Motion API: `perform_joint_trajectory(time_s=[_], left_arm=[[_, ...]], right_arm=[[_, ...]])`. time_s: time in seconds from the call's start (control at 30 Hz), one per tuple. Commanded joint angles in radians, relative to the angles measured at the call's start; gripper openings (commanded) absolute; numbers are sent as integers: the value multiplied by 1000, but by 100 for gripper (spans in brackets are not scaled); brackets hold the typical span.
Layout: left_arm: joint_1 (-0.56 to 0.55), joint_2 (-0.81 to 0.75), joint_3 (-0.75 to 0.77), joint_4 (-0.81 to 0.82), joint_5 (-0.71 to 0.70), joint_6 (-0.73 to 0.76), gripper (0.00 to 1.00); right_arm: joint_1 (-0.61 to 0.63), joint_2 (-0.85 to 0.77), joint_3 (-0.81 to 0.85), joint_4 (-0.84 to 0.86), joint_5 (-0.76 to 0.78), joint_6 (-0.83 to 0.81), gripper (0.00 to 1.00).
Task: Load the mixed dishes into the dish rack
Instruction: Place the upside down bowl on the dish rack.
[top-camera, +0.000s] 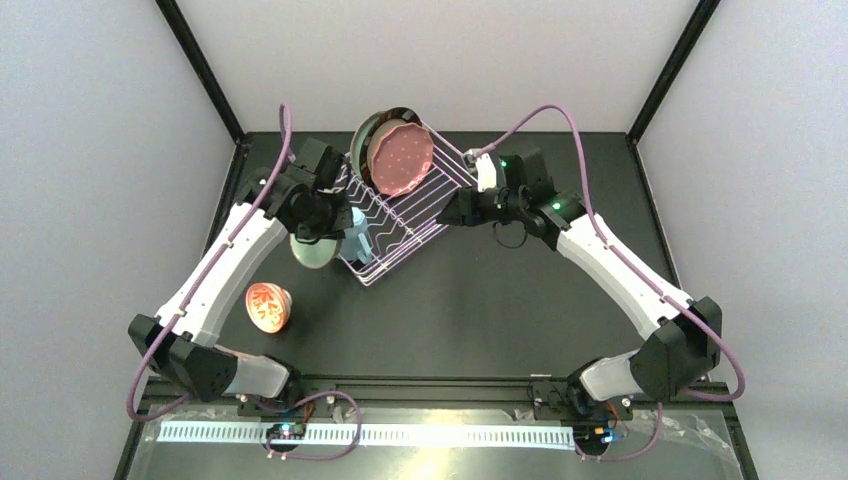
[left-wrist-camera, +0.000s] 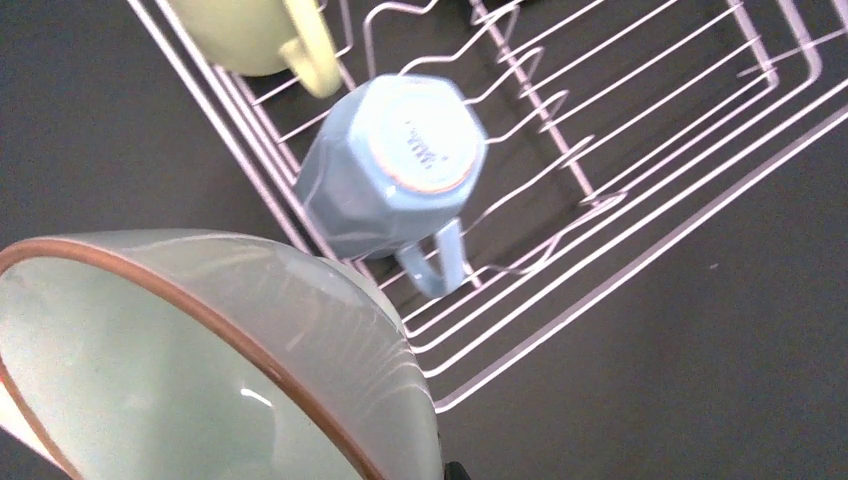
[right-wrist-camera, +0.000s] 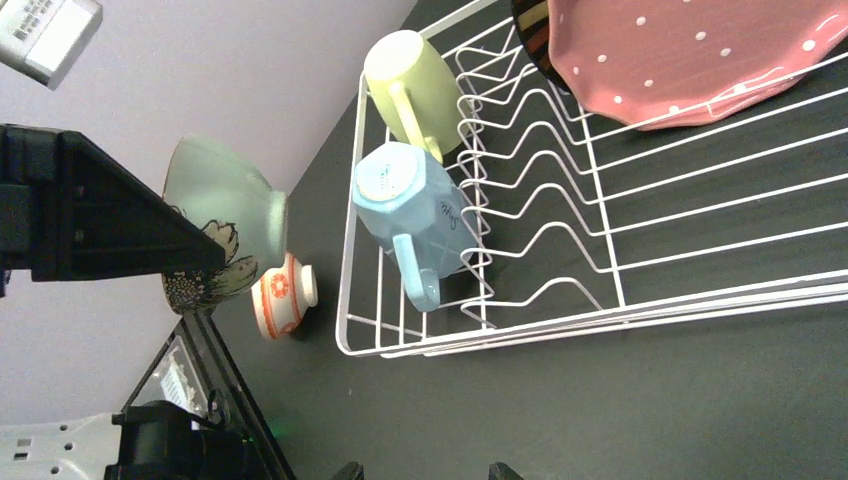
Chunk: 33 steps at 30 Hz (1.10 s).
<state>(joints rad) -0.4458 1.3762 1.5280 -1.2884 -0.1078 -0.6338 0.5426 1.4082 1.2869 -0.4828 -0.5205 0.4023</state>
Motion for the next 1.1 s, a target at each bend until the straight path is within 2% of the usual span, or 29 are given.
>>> perform_joint_trajectory(time_s=[0.0, 0.43, 0.6, 0.87, 1.07], left_arm=[[-4, 9, 46, 165, 62, -50, 1], [20, -28, -40, 697, 168, -379, 1], [34, -75, -186, 942, 216, -566, 1], [49, -164, -473, 1401, 222, -955, 1], [49, -153, -541, 1576, 198, -1067, 1]], right_arm=[[-5, -8, 33, -30, 46, -13, 71], [-4, -6, 79, -71, 232, -99, 74], [-4, -16, 98, -46, 229, -78, 74], [-4, -26, 62, 9, 328, -87, 75], [-4, -24, 40, 55, 347, -101, 75]])
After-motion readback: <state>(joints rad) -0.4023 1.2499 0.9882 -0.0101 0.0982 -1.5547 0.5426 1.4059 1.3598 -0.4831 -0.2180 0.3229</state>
